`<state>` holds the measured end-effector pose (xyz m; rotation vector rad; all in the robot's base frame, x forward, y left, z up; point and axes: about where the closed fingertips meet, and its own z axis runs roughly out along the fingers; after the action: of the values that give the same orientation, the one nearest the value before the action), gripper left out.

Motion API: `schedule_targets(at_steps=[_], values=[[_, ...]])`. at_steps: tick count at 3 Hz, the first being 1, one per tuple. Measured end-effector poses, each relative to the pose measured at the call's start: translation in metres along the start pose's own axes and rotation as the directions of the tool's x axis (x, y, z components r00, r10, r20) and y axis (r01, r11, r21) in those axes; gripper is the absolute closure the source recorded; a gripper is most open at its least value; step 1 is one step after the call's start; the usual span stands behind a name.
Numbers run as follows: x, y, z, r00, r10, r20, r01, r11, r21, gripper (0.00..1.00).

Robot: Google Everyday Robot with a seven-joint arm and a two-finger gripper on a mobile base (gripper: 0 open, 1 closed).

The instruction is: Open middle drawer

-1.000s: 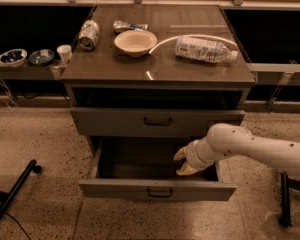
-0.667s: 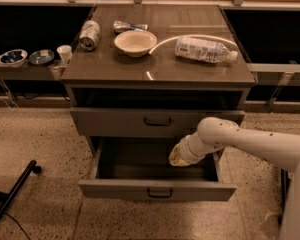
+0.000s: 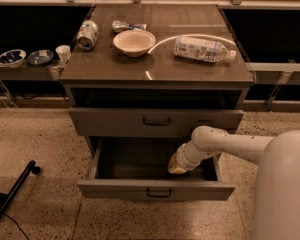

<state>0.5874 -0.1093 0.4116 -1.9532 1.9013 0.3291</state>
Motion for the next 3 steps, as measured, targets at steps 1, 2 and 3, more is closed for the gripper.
schedule_targets(at_steps=[1, 2, 3], values=[[0.008, 0.015, 0.011, 1.000, 0.017, -0.001, -0.017, 0.9997, -0.018, 1.00], [0.007, 0.035, 0.023, 1.000, -0.003, 0.003, 0.004, 0.9970, -0.077, 1.00], [-0.004, 0.068, 0.022, 0.998, -0.052, 0.035, 0.057, 0.9835, -0.172, 1.00]])
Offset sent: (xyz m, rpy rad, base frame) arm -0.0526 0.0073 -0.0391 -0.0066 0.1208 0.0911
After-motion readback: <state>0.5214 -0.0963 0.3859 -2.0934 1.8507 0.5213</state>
